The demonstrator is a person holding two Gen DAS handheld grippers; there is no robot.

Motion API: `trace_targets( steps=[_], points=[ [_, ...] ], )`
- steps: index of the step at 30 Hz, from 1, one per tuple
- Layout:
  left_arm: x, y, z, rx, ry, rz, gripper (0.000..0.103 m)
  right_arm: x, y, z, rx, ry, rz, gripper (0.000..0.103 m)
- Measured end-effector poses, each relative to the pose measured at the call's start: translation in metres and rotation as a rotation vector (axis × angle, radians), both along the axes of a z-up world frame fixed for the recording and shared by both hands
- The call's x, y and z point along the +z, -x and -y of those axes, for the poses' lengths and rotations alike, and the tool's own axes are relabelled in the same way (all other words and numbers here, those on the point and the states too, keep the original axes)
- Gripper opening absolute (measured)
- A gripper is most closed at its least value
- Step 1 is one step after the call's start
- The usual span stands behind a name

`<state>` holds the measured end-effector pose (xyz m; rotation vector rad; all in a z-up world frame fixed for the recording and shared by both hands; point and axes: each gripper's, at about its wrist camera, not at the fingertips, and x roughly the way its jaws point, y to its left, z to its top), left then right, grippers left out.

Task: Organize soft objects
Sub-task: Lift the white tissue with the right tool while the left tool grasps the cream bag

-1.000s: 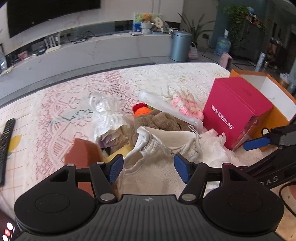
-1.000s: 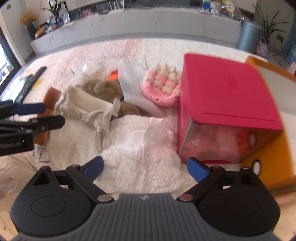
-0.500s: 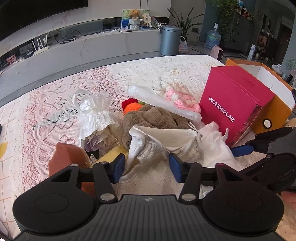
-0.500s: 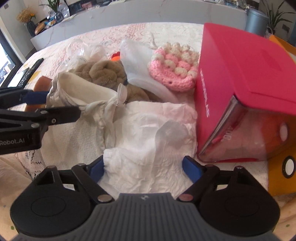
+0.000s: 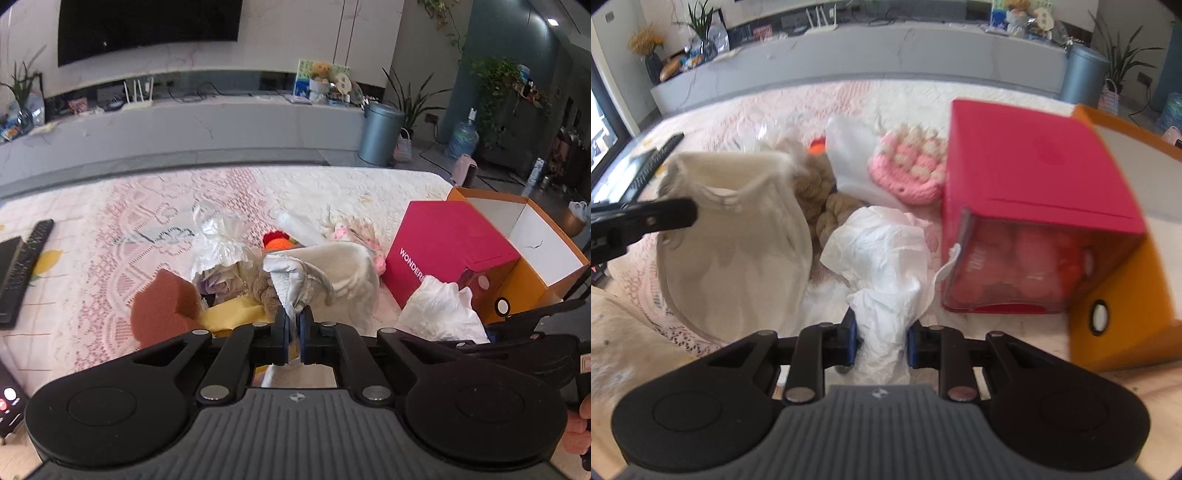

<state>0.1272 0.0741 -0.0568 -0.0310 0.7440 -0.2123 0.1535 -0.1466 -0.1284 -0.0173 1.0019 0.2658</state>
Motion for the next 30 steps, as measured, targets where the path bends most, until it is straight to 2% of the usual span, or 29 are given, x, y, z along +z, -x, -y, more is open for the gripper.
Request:
trace_targets(
  steps=[9,15,18,22,25,26,27,28,29,30],
  points=[
    [0.04,0.035,0.014,0.04,0.057,0.06,0.005,0.049,0.034,0.03,-0.005,-0.074,0.079,0.021],
    [0.063,0.058,0.021,-0.022,0.157,0.05,0.005,0.077,0.065,0.057,0.024,-0.153,0.055,0.021],
    [0.058,0.069,0.027,-0.052,0.197,0.005,0.005,0.074,0.081,0.059,0.059,-0.131,0.011,0.021],
    [0.032,0.074,0.032,-0.043,0.176,-0.059,0.005,0.041,0.095,0.046,0.127,-0.026,-0.076,0.022],
    [0.021,0.075,0.028,-0.023,0.157,-0.076,0.005,0.028,0.102,0.037,0.172,0.005,-0.085,0.037],
    [0.02,0.077,0.029,-0.019,0.148,-0.078,0.005,0.029,0.103,0.035,0.181,-0.007,-0.083,0.05],
    [0.018,0.078,0.028,-0.019,0.145,-0.081,0.005,0.031,0.103,0.035,0.193,-0.032,-0.09,0.068],
    [0.016,0.078,0.027,-0.018,0.148,-0.086,0.005,0.032,0.102,0.033,0.203,-0.05,-0.099,0.078],
    [0.016,0.081,0.026,-0.014,0.153,-0.091,0.005,0.031,0.1,0.031,0.219,-0.057,-0.109,0.092],
    [0.015,0.081,0.024,-0.007,0.158,-0.094,0.005,0.033,0.106,0.027,0.248,-0.042,-0.115,0.095]
  ],
)
